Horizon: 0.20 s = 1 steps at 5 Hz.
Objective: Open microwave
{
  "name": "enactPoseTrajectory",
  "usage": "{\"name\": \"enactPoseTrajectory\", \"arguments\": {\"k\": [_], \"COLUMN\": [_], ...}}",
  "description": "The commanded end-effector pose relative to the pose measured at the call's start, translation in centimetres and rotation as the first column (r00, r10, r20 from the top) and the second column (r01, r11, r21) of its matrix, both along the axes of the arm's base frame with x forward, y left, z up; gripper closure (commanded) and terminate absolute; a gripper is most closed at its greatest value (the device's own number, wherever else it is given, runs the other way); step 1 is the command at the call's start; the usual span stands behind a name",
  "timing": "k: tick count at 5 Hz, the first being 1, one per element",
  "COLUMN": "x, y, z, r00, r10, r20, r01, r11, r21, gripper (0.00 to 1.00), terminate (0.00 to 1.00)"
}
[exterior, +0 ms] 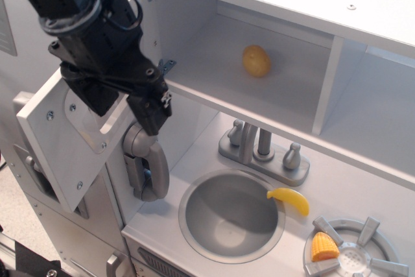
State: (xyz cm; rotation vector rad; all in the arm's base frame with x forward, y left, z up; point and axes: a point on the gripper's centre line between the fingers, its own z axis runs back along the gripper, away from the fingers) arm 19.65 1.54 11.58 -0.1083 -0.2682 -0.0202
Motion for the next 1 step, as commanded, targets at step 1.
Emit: {"name": "enactPoseTrajectory", "arguments": {"k": [1], "x": [1.02], "y": [-1.27], "z": [5.04], "r00": [0.999], "r10": [-0.013], "r20": [0.033], "r01": [0.014], "r11": [0.999], "r21": [-0.045], "gripper": [0.00], "terminate": [1.00]}}
